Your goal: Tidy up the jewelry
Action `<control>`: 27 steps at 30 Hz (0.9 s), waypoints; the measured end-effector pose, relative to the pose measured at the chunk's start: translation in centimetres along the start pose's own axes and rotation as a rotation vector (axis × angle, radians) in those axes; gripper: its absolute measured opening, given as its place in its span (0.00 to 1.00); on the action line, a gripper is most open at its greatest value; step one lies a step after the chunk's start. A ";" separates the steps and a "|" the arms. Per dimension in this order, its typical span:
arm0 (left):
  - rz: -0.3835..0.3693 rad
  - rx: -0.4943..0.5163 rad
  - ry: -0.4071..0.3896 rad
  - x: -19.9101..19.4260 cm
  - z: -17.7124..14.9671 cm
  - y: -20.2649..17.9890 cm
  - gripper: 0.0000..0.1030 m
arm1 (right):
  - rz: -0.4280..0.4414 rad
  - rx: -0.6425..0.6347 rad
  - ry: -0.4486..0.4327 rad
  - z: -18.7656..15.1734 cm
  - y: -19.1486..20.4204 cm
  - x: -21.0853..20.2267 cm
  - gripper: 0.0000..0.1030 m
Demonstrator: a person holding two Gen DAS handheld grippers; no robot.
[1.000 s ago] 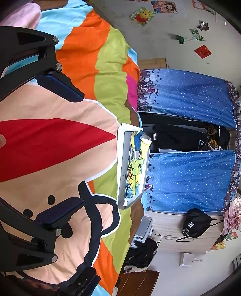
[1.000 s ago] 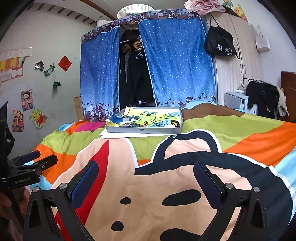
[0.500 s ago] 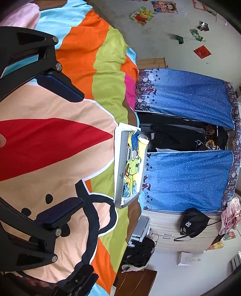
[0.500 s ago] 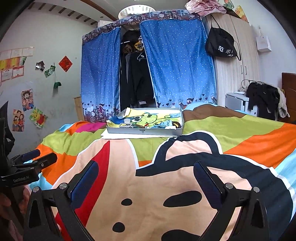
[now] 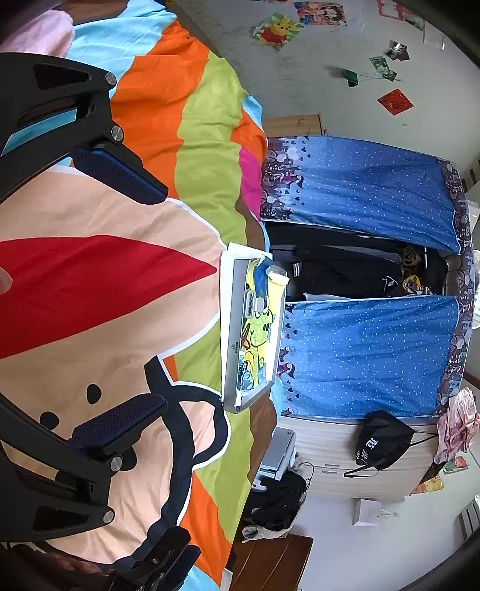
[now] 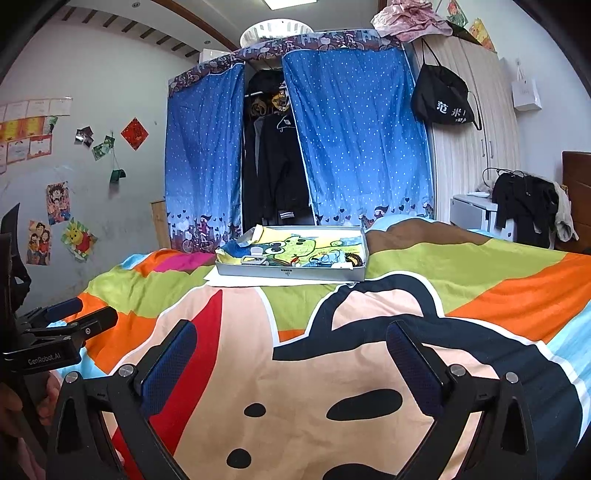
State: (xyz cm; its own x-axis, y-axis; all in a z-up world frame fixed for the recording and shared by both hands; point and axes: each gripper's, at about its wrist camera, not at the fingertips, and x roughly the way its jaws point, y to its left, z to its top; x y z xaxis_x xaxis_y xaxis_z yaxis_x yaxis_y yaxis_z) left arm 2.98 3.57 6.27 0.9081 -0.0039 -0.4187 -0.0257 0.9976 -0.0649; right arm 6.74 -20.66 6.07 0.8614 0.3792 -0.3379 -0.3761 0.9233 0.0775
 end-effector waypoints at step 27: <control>-0.010 0.062 -0.035 -0.2 0.2 -1.0 0.98 | -0.008 -0.010 -0.035 0.6 0.4 -0.2 1.00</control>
State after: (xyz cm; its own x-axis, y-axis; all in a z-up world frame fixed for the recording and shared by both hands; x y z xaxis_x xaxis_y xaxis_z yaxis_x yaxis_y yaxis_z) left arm 2.94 2.54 6.60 0.9223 -0.0124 -0.3863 0.0084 0.9999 -0.0121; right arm 6.58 -20.30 6.74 0.8759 0.3737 -0.3052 -0.3722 0.9258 0.0655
